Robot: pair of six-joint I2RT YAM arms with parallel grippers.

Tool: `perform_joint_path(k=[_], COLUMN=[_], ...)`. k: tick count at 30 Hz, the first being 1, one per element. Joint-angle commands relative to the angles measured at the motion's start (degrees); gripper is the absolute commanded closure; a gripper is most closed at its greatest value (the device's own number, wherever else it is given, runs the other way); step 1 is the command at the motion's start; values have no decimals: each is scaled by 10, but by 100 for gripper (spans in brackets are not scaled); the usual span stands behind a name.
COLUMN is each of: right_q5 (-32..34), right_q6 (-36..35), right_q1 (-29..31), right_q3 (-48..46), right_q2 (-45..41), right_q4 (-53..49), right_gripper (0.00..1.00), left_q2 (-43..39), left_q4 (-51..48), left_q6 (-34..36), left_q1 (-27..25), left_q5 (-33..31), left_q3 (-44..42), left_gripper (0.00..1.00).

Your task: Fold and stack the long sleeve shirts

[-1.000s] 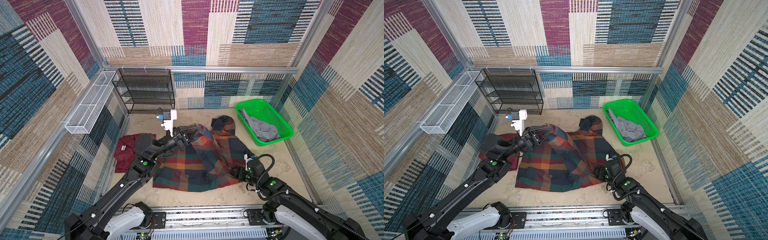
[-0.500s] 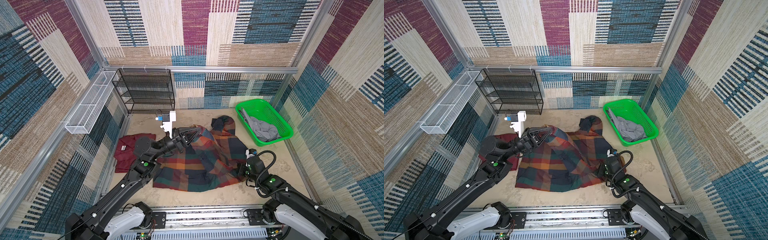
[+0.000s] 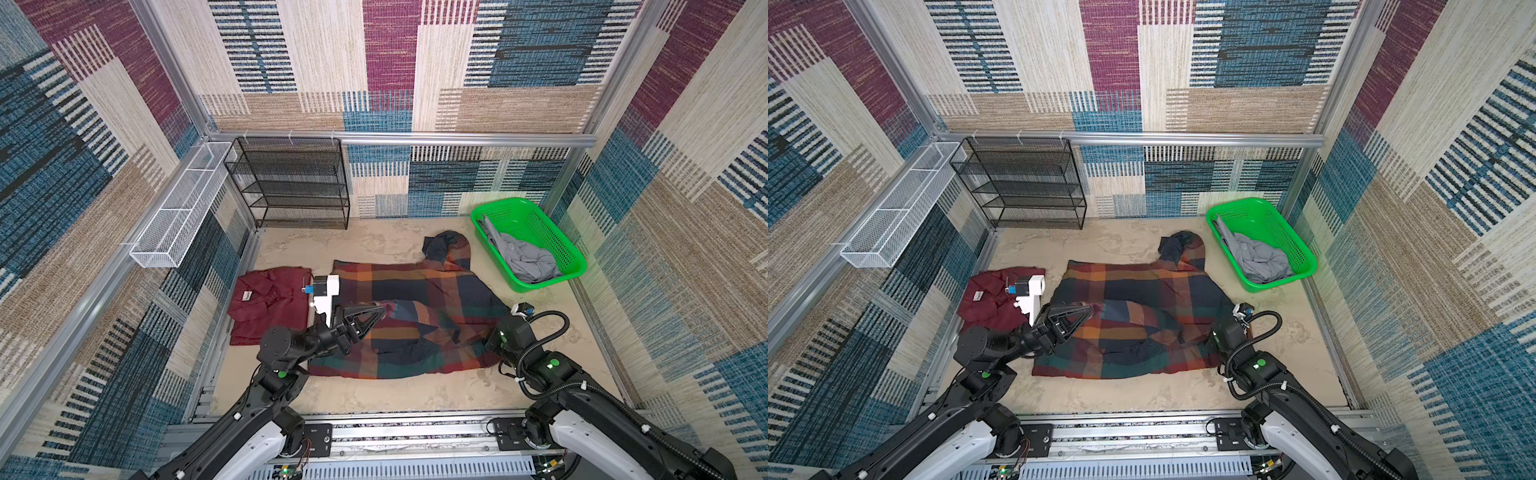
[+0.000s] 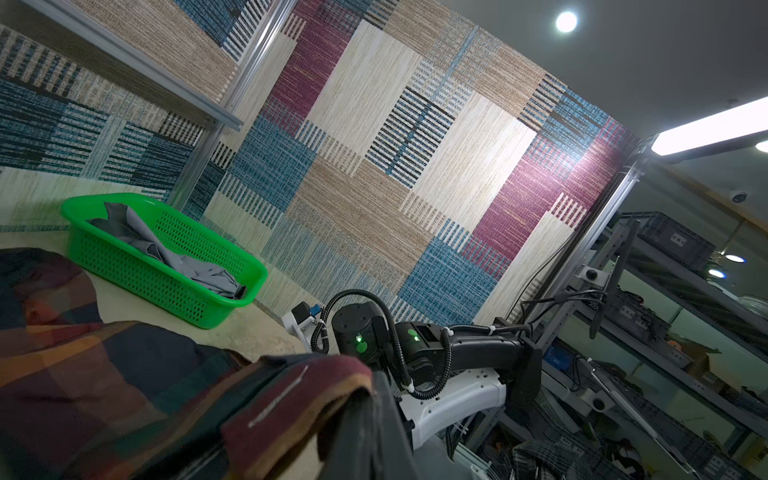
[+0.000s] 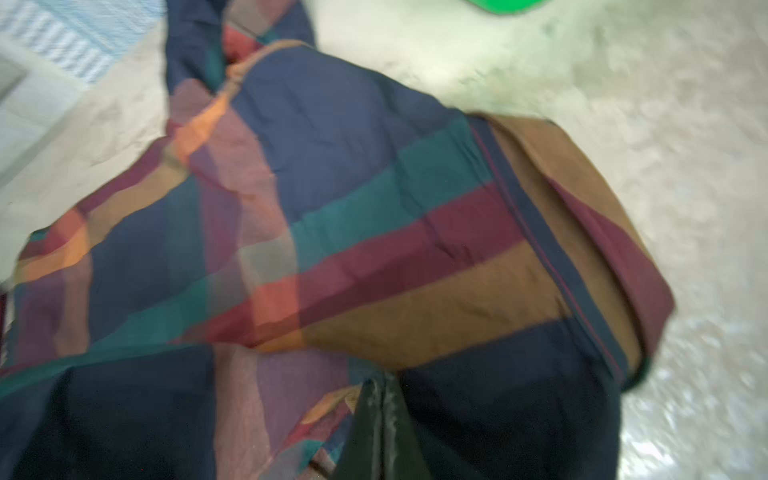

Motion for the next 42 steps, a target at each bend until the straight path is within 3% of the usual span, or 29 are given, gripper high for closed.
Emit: perform_joint_path(k=[1, 7, 13, 17, 22, 31, 35, 42], right_q5=[28, 33, 23, 10, 16, 5, 10, -16], right_q6=[74, 118, 121, 120, 123, 118, 102, 35], right_q1=[-5, -10, -11, -11, -11, -11, -11, -11], right_q3=[-1, -22, -25, -21, -9, -6, 8, 35], right_q2=[-11, -73, -76, -84, -109, -136, -159, -166], right_q4=[-46, -70, -66, -64, -85, -89, -90, -35], right_gripper=[100, 100, 100, 100, 96, 65, 46, 40], left_q2=[-40, -186, -303, -357, -372, -373, -373, -373], left_q4=[-32, -216, -295, -361, -470, -557, -649, -727], left_q6=[-1, 18, -14, -18, 40, 58, 77, 58], left_q1=[4, 16, 17, 17, 18, 20, 20, 20], left_q5=[-21, -60, -85, -84, -81, -99, -142, -254], left_q3=[-37, -78, -163, -197, -177, -164, -134, -95], left_gripper=[100, 100, 100, 100, 100, 100, 100, 98])
